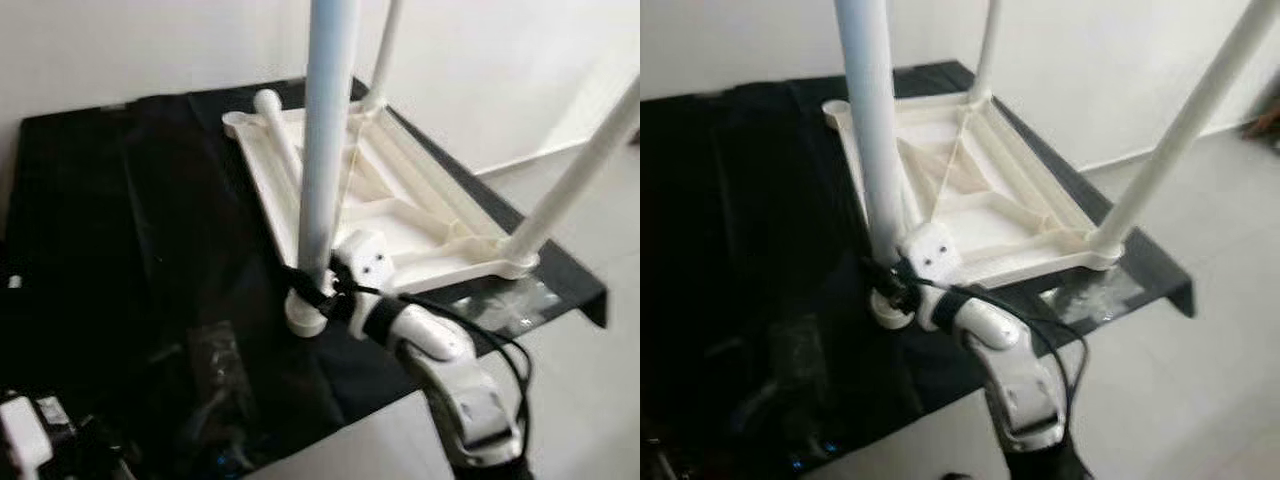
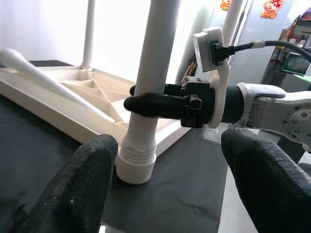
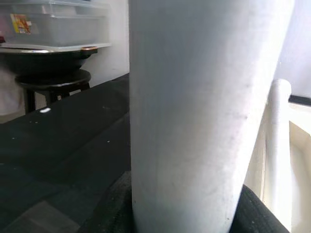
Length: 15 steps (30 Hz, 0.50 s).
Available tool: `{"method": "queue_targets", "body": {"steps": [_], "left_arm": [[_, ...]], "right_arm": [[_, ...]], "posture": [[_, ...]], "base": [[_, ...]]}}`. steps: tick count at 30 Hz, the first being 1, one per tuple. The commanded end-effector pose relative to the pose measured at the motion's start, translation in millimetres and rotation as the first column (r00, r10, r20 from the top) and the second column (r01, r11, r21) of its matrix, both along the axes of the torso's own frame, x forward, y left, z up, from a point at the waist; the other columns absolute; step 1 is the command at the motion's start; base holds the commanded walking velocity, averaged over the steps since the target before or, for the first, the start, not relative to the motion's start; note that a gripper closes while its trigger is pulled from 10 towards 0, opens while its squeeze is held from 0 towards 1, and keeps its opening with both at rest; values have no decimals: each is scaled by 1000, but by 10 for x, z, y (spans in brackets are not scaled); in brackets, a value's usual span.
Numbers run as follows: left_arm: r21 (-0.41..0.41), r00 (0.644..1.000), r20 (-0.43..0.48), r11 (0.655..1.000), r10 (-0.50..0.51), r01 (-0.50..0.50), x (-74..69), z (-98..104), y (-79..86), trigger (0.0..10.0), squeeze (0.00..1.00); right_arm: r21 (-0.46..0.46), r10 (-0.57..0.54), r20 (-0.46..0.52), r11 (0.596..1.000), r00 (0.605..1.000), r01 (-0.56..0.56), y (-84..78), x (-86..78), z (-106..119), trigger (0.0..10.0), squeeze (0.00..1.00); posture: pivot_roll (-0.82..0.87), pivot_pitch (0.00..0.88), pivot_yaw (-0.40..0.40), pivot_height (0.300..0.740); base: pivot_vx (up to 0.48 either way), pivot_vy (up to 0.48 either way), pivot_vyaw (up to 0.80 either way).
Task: Building children table
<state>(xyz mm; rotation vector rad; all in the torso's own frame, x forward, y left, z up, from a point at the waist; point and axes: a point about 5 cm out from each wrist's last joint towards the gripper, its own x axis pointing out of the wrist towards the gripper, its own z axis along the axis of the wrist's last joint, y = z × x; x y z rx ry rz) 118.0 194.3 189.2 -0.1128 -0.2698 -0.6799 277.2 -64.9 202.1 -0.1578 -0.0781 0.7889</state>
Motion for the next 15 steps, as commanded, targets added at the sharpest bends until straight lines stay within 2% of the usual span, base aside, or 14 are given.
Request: {"method": "queue_targets", "body": {"steps": [1,2,3,4,5,6,7,8,9,11,12,13,14,15], "left_arm": [[14,1000,-24,1000,-1,1,10,-22,37,10000,0],[14,1000,-24,1000,-1,1,10,-22,37,10000,0],[15,1000,-24,1000,-3,4,18,-26,39,10000,0],[15,1000,-24,1000,-3,4,18,-26,39,10000,0],[16,1000,-23,1000,-10,10,35,-28,37,10000,0],[16,1000,-22,1000,-13,13,40,-27,35,10000,0],[16,1000,-20,1000,-17,17,48,-24,32,10000,0],[16,1000,-20,1000,-17,17,48,-24,32,10000,0],[15,1000,-18,1000,-19,19,53,-22,29,10000,0],[15,1000,-15,1000,-22,23,61,-18,24,10000,0],[15,1000,-15,1000,-22,23,61,-18,24,10000,0],[16,1000,-14,1000,-24,24,63,-17,21,10000,0],[16,1000,-14,1000,-24,24,63,-17,21,10000,0],[16,1000,-14,999,-28,28,63,-14,11,10000,0]], "right_arm": [[-31,-26,-75,999,997,24,-67,16,-74,0,0],[-31,-26,-75,999,997,24,-67,16,-74,0,0],[-4,23,-82,1000,996,-24,-67,38,39,10000,0],[-4,23,-82,1000,996,-24,-67,38,39,10000,0],[-13,167,-84,986,982,-169,-74,33,160,10000,600],[-23,202,-77,979,976,-204,-84,32,194,10000,600],[-24,289,-97,956,952,-292,-106,23,235,10000,1000],[-24,289,-97,956,952,-292,-106,23,235,10000,1000],[-22,339,-112,939,934,-344,-123,16,260,10000,1000],[-71,475,-89,874,875,-481,-206,-8,342,10000,1000],[-71,475,-89,874,875,-481,-206,-8,342,10000,1000],[-110,523,-63,843,850,-527,-266,7,387,10000,1000],[-110,523,-63,843,850,-527,-266,7,387,10000,1000],[-176,586,-40,793,810,-583,-392,97,474,10000,984]], "posture": [[17,153,-73,740],[17,153,-73,740],[31,147,-60,740],[31,147,-60,740],[40,141,-55,740],[40,141,-55,740],[48,136,-54,740],[48,136,-54,740],[49,134,-55,740],[57,129,-59,740],[57,129,-59,740],[58,129,-60,740],[58,129,-60,740],[69,126,-63,740]], "base": [[0,0,0],[0,0,0],[0,0,0],[0,0,0],[0,0,0],[0,0,0],[0,0,0],[0,0,0],[0,0,0],[0,0,0],[0,0,0],[0,0,0],[0,0,0],[0,0,0]]}}
